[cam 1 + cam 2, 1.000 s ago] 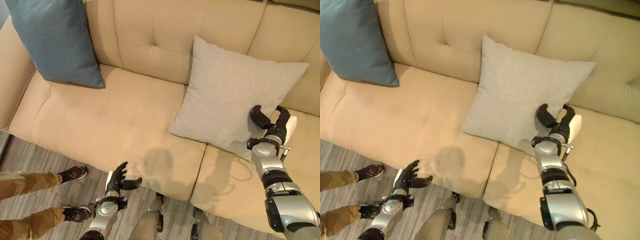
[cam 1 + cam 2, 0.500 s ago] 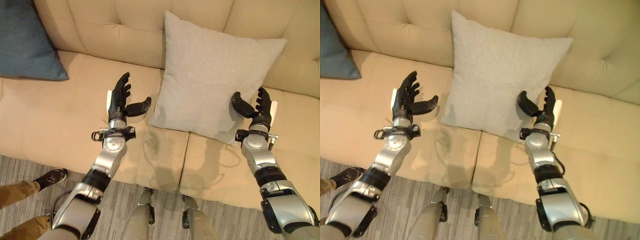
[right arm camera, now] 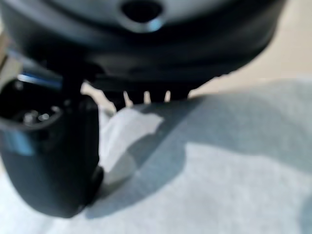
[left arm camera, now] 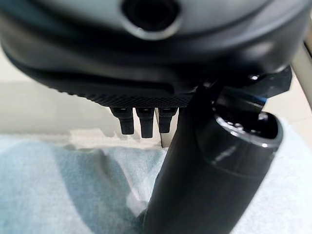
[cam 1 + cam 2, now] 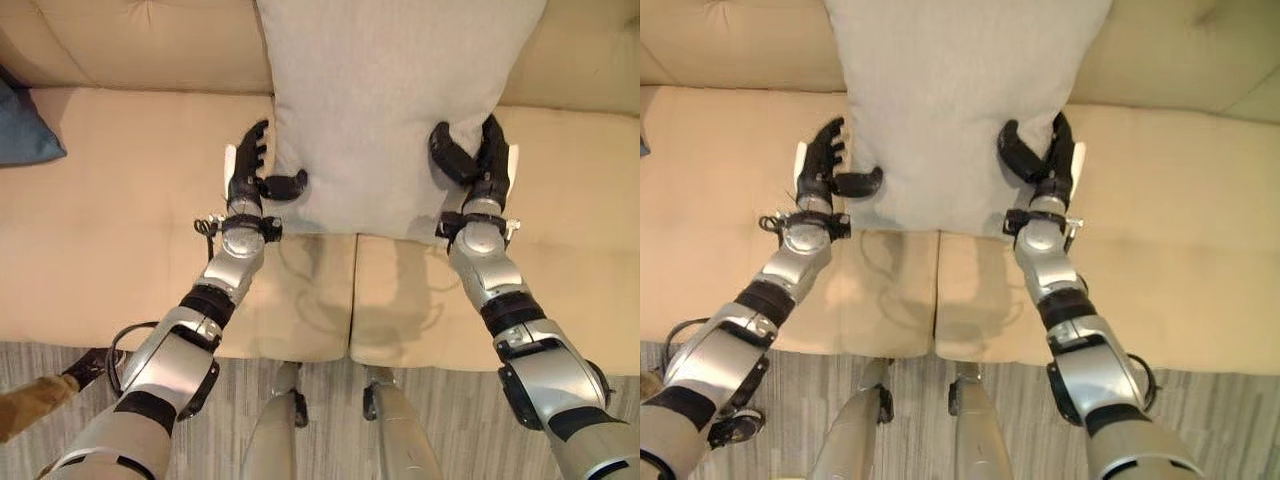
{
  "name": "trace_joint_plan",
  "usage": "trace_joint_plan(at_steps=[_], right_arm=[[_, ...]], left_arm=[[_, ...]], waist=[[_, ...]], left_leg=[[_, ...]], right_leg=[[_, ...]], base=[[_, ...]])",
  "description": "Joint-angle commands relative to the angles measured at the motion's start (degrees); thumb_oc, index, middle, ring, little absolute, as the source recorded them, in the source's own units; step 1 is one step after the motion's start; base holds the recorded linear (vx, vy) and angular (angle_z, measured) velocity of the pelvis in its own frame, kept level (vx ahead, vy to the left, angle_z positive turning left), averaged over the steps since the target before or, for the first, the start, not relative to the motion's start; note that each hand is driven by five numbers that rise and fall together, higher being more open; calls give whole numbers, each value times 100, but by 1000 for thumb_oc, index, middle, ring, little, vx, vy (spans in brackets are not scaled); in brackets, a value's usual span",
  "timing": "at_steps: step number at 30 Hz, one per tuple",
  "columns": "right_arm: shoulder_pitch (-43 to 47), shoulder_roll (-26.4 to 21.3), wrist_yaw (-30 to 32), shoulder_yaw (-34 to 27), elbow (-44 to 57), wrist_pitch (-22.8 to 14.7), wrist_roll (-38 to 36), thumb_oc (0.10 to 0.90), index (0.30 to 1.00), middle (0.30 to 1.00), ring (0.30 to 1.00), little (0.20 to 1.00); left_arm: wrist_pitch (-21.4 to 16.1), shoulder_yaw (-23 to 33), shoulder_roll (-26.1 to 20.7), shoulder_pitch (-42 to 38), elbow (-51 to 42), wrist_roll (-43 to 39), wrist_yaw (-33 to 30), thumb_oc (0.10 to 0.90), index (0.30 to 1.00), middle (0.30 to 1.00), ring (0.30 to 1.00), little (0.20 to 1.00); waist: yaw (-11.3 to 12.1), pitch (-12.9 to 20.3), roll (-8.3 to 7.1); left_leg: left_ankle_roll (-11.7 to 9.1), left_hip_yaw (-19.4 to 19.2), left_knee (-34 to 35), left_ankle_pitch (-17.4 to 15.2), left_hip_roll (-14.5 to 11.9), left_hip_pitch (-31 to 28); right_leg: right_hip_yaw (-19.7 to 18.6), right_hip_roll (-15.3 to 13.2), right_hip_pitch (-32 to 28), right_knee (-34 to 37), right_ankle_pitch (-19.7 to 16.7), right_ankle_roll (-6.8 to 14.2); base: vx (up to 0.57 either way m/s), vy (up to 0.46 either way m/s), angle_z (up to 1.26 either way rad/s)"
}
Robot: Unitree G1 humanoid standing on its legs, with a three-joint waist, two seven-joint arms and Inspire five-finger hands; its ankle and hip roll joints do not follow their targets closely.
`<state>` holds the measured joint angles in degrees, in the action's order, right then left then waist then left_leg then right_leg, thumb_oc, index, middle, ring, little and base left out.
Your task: Pick up all the scattered cushions and arrange them neatly on the sofa.
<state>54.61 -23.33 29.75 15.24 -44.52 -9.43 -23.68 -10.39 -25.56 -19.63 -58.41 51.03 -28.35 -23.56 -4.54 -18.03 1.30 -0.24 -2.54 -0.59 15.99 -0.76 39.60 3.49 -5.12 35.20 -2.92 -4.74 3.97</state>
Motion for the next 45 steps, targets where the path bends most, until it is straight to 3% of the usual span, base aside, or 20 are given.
trace_joint_plan(at_steps=[1,2,8,15,20,33,35,39,45], right_arm=[[650,476,-208,351,94,-360,21,472,408,408,408,408],[709,556,-250,493,118,-367,104,400,300,300,300,300],[582,532,-309,554,436,-463,348,400,300,300,300,300],[199,252,-143,205,1330,-663,962,400,300,300,300,300],[-84,142,217,-341,2214,-838,1731,400,300,300,300,300],[51,-50,1089,-825,3818,-925,3453,400,300,300,300,300],[330,-196,1310,-787,3857,-804,3869,400,300,300,300,300],[957,-316,1479,-553,3467,-623,3888,400,300,300,300,300],[2454,-609,1826,213,1966,-156,3692,400,300,300,300,300]], left_arm=[[-379,-123,354,-595,-33,-78,49,800,900,900,900,900],[-430,-184,438,-678,-109,-141,91,400,300,300,300,300],[-565,-311,500,-619,-607,-84,132,400,300,300,300,300],[-773,-228,412,-312,-1765,292,-67,400,300,300,300,300],[-932,99,407,77,-2789,853,-516,400,300,300,300,300],[-1158,365,208,-147,-4317,2279,-1545,400,300,300,300,300],[-1114,306,114,-449,-4303,2611,-1797,400,300,300,300,300],[-1044,161,143,-1069,-3869,2573,-1973,400,300,300,300,300],[-835,-408,133,-2542,-2203,2170,-2041,400,300,300,300,300]], waist=[[13,156,-8],[7,136,-3],[24,182,24],[51,247,102],[109,274,198],[136,366,278],[143,441,272],[156,457,248],[149,446,228]], left_leg=[[-228,-50,-155,-1331,174,-273],[-235,-51,-137,-1315,176,-256],[-250,-26,30,-1276,179,-369],[-285,-5,195,-1273,158,-552],[-309,-5,294,-1291,155,-638],[-325,68,351,-1246,129,-612],[-323,77,352,-1290,121,-620],[-326,79,328,-1228,130,-551],[-331,121,329,-1210,122,-544]], right_leg=[[-162,1,297,33,-64,407],[-164,10,319,54,-87,414],[-163,49,277,112,-93,419],[-142,75,202,124,-26,419],[-133,84,203,97,35,419],[-146,96,299,48,48,423],[-152,102,301,10,103,429],[-152,93,361,-35,69,420],[-139,87,409,-180,153,418]], base=[[2,-20,-35],[-3,-16,-15],[5,-13,-1],[7,-14,-5],[-3,-8,3],[0,0,0],[0,0,0],[4,-6,1],[0,-15,6]])
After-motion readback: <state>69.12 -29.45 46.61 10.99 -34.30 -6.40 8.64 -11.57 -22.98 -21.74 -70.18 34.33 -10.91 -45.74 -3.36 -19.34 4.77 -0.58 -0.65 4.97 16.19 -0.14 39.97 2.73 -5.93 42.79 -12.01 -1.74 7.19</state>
